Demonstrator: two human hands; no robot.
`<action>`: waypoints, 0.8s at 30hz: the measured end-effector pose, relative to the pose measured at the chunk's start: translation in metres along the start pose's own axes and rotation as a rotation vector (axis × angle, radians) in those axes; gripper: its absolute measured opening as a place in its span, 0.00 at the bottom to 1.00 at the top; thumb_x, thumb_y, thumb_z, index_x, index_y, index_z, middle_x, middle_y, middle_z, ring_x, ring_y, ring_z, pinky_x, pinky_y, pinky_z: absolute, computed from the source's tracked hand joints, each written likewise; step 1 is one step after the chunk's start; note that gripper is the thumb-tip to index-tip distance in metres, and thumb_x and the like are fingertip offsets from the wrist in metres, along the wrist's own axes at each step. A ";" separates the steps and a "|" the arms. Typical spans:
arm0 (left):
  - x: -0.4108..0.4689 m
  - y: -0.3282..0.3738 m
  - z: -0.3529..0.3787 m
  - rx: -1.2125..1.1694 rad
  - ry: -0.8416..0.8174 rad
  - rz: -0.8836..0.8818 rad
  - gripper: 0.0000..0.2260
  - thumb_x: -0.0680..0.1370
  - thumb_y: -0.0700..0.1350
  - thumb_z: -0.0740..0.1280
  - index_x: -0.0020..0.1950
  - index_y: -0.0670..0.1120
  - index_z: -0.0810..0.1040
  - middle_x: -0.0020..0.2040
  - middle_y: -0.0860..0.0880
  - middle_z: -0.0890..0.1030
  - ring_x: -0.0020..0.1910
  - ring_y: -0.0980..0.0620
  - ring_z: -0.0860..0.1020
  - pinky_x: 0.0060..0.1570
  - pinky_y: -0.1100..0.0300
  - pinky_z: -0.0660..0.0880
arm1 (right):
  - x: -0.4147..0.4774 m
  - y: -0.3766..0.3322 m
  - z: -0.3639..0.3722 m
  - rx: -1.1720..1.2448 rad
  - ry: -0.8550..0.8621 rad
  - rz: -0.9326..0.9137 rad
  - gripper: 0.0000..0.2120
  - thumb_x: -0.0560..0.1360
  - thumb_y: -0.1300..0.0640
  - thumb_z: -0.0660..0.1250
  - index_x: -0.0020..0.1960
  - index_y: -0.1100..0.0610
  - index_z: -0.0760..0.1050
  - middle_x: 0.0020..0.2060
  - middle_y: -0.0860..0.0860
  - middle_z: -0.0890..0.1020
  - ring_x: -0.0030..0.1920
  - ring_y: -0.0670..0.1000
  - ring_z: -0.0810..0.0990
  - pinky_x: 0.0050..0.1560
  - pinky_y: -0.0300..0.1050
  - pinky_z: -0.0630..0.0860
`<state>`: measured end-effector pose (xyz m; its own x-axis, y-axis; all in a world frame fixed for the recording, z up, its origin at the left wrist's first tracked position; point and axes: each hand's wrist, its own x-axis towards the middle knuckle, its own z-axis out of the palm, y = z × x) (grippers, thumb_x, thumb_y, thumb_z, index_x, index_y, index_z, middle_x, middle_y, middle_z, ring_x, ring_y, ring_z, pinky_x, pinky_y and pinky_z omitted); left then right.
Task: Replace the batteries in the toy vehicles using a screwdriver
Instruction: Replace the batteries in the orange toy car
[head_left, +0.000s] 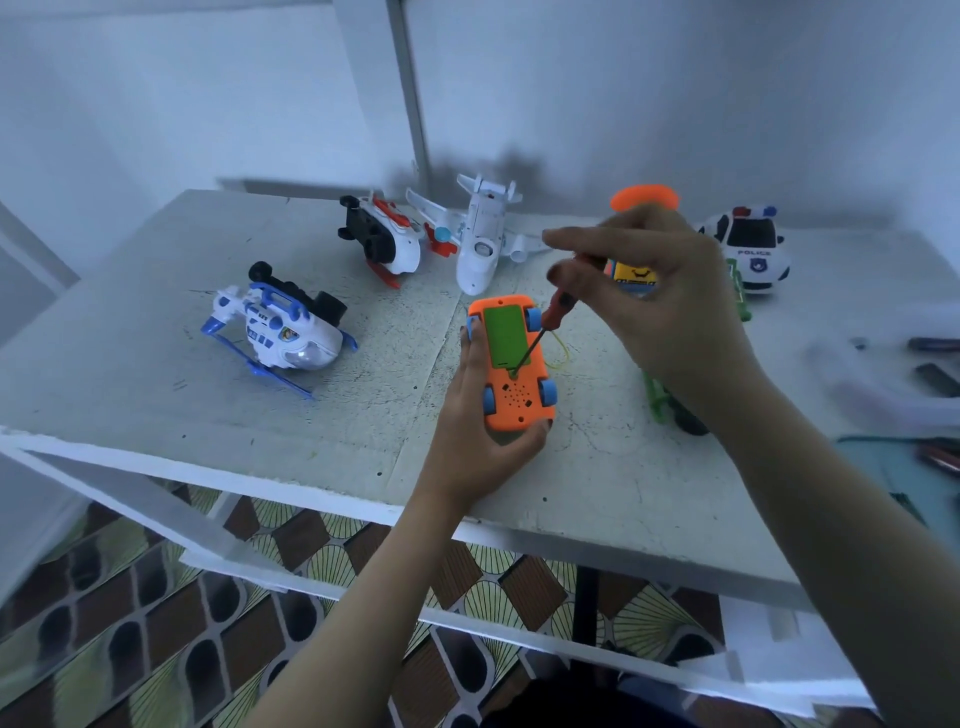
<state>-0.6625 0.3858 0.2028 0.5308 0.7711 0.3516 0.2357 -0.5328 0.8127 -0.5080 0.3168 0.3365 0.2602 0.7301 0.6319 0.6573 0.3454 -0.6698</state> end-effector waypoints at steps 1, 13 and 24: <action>0.000 0.000 0.000 0.003 0.001 0.003 0.45 0.72 0.54 0.69 0.79 0.56 0.41 0.74 0.45 0.67 0.66 0.47 0.73 0.57 0.49 0.78 | 0.000 -0.002 0.001 -0.011 0.009 -0.008 0.10 0.74 0.54 0.70 0.55 0.51 0.81 0.38 0.46 0.84 0.47 0.40 0.75 0.52 0.34 0.70; 0.000 0.001 0.001 0.033 -0.002 -0.012 0.46 0.70 0.55 0.69 0.80 0.48 0.47 0.73 0.45 0.66 0.66 0.46 0.72 0.57 0.48 0.77 | 0.001 -0.023 -0.002 -0.151 -0.422 -0.078 0.18 0.77 0.53 0.62 0.66 0.43 0.73 0.65 0.45 0.76 0.72 0.44 0.64 0.71 0.65 0.59; -0.002 0.007 -0.001 0.045 0.009 -0.002 0.46 0.71 0.56 0.68 0.80 0.51 0.43 0.79 0.50 0.56 0.73 0.51 0.64 0.62 0.44 0.74 | 0.012 -0.030 0.011 -0.180 -0.255 -0.109 0.14 0.74 0.55 0.67 0.59 0.52 0.80 0.40 0.46 0.82 0.43 0.42 0.77 0.62 0.58 0.71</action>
<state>-0.6631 0.3815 0.2082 0.5227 0.7755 0.3541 0.2733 -0.5459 0.7920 -0.5323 0.3217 0.3595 0.0106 0.8264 0.5630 0.7921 0.3367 -0.5091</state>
